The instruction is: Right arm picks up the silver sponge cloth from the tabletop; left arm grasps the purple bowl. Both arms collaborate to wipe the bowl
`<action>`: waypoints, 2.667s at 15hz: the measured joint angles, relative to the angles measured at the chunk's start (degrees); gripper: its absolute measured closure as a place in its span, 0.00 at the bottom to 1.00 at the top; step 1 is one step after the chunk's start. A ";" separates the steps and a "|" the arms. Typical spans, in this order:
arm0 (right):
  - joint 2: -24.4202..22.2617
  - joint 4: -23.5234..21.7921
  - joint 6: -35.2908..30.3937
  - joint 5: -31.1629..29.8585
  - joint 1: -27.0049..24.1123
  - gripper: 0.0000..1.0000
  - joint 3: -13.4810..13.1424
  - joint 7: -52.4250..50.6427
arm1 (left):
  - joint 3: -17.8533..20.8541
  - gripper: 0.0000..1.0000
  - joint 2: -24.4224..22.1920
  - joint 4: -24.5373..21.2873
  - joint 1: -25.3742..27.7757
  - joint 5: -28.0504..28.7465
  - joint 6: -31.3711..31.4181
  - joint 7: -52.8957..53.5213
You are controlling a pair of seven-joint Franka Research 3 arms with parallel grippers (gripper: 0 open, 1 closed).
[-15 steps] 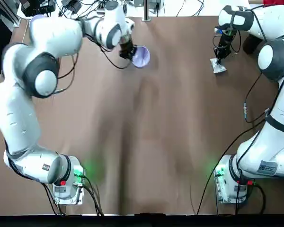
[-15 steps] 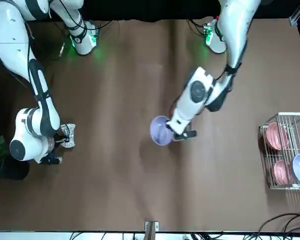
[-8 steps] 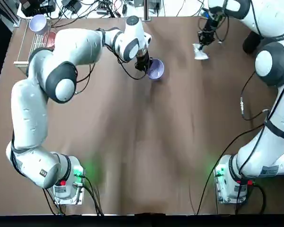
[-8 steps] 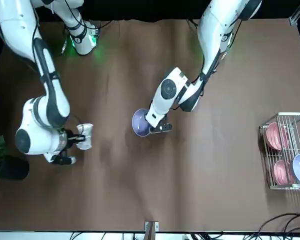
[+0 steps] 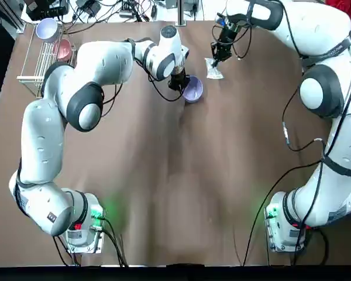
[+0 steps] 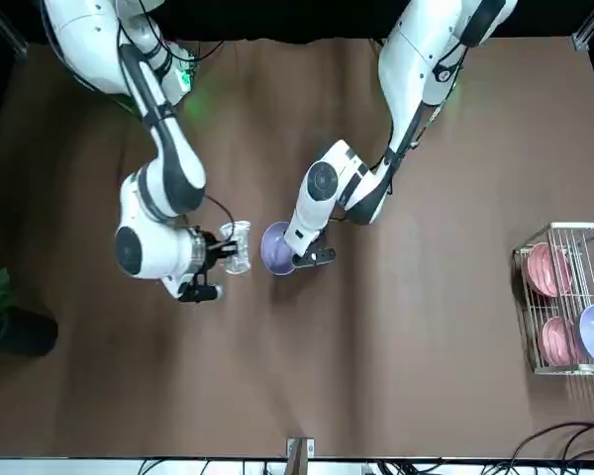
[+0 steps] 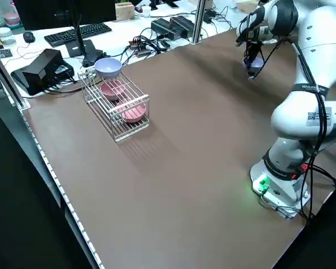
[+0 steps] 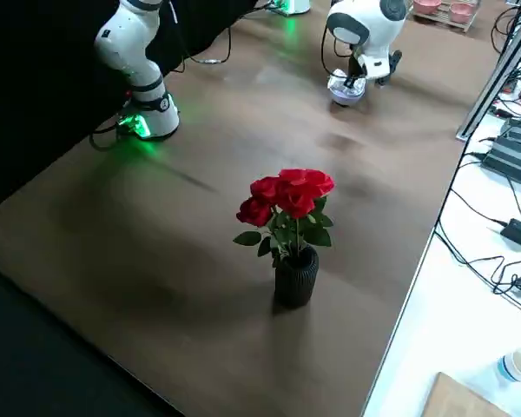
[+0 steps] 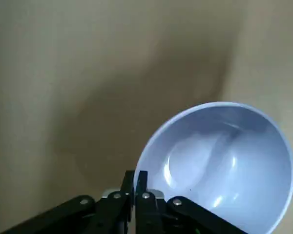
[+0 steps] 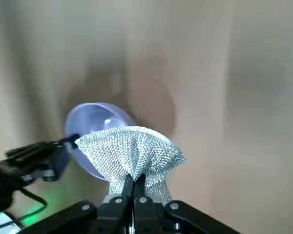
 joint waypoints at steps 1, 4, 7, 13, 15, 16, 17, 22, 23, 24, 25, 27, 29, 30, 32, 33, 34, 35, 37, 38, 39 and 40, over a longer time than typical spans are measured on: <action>0.15 -0.19 1.14 0.67 0.92 0.98 0.00 0.20 | 0.01 0.96 0.17 0.05 -0.09 0.00 0.00 -0.07; 2.82 -1.68 5.71 1.39 4.79 0.98 -0.04 4.02 | 0.08 0.96 0.53 0.22 -0.39 0.00 0.00 -0.21; 5.22 -1.93 9.53 1.58 6.84 0.98 -0.05 4.78 | 0.69 0.96 0.67 0.24 -0.86 0.00 0.00 -0.29; 9.50 -2.71 15.69 2.68 10.25 0.98 -0.07 6.74 | 2.16 0.96 0.93 0.69 -2.40 0.00 0.00 -0.53; 10.35 -2.71 16.33 2.95 10.54 0.98 -0.20 6.86 | 2.24 0.96 0.98 0.68 -2.41 0.03 -0.04 -0.53; 10.63 -2.72 16.84 3.09 10.55 0.98 -0.26 6.86 | 2.25 0.96 0.98 0.69 -2.41 0.03 -0.04 -0.53; 10.86 -2.74 17.46 3.15 10.57 0.98 -0.27 6.86 | 2.25 0.96 0.98 0.69 -2.41 0.03 -0.04 -0.53; 11.14 -2.52 20.02 7.52 10.70 0.98 -0.37 6.86 | 2.49 0.96 0.99 0.88 -2.43 0.03 -0.04 -0.53; 11.14 -2.36 20.88 7.72 10.76 0.98 -0.36 6.86 | 2.49 0.96 0.99 0.90 -2.44 0.03 -0.03 -0.53; 11.14 -2.23 21.58 7.80 10.80 0.98 -0.36 6.86 | 2.49 0.96 1.00 0.93 -2.44 0.03 0.00 -0.53; 11.14 -2.10 21.91 7.82 10.80 0.98 -0.36 6.86 | 2.51 0.96 1.02 0.98 -2.44 0.03 0.02 -0.53; 11.14 -1.72 22.10 7.83 10.80 0.98 -0.45 6.86 | 2.60 0.96 1.04 1.06 -2.42 0.03 0.07 -0.53; 11.14 -1.47 22.10 7.83 10.74 0.98 -0.71 6.85 | 2.69 0.96 1.07 1.13 -2.41 0.03 0.18 -0.53; 11.14 -1.44 22.05 7.83 10.65 0.98 -0.86 6.85 | 2.71 0.96 1.10 1.17 -2.41 0.03 0.23 -0.53; 11.14 -1.44 21.61 7.76 10.36 0.98 -1.26 6.84 | 2.71 0.96 1.15 1.24 -2.42 0.03 0.27 -0.53; 11.13 -1.41 20.60 7.72 10.14 0.98 -1.46 6.84 | 2.69 0.96 1.16 1.25 -2.43 0.03 0.27 -0.53; 11.14 -1.32 18.60 7.70 9.94 0.98 -1.68 6.84 | 2.64 0.96 1.17 1.25 -2.45 0.03 0.27 -0.53; 11.13 -1.21 16.01 7.66 9.83 0.98 -2.04 6.84 | 2.56 0.96 1.18 1.25 -2.47 0.03 0.27 -0.53; 11.14 -0.90 11.01 7.65 9.79 0.98 -3.00 6.84 | 2.44 0.96 1.21 1.26 -2.56 0.03 0.27 -0.53; 11.13 -0.60 9.12 7.66 9.72 0.98 -3.22 6.89 | 2.31 0.96 1.23 1.25 -2.63 0.03 0.27 -0.53; 11.13 -0.18 7.11 7.66 9.68 0.98 -3.34 7.52 | 2.24 0.96 1.24 1.25 -2.73 0.03 0.26 -0.53; 11.13 0.27 5.29 7.66 9.68 0.98 -3.43 8.46 | 2.22 0.96 1.24 1.25 -2.82 0.03 0.24 -0.53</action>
